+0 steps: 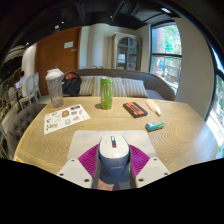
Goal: Arrange mouse
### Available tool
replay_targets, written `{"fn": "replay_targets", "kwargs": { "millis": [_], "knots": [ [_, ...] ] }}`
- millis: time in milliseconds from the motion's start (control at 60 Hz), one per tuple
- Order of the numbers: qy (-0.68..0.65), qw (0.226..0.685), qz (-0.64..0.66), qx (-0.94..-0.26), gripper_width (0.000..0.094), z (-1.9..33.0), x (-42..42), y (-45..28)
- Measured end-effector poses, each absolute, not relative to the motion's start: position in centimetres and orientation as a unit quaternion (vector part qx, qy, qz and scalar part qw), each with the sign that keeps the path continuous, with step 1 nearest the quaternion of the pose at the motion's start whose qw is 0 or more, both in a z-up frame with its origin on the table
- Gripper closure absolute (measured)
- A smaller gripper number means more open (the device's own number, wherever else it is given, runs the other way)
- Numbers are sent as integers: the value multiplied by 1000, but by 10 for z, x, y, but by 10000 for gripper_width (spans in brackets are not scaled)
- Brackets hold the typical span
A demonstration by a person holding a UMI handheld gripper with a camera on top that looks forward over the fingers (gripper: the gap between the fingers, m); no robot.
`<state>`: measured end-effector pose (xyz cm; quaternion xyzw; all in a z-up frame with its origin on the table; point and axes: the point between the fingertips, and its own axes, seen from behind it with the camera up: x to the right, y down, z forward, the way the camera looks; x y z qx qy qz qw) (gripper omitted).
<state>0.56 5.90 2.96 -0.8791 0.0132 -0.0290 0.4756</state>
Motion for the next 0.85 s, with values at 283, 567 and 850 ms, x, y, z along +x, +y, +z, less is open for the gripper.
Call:
{"fn": "replay_targets", "kwargs": {
  "millis": [283,567,850],
  "knots": [
    [23,445,-9,-895,427,-9,6,64],
    [-13,478,-30,-878,82,26,14,26],
    [14,543,72,-837,94,59,-19,-83]
  ]
}}
